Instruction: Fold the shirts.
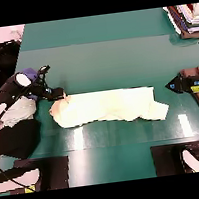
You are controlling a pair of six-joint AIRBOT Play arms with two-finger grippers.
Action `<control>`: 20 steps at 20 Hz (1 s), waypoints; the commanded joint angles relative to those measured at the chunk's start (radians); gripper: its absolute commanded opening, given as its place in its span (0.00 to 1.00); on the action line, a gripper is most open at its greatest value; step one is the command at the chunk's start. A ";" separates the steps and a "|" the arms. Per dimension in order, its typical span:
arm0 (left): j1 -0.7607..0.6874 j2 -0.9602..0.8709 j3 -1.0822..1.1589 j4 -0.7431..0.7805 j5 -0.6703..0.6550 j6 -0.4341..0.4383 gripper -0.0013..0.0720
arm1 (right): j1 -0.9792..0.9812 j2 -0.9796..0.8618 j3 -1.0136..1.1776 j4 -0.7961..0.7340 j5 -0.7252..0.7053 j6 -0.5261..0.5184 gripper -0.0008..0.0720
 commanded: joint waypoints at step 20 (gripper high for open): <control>0.002 0.084 0.234 0.048 -0.016 -0.021 0.05 | 0.013 -0.547 0.100 0.159 -0.323 -0.169 0.03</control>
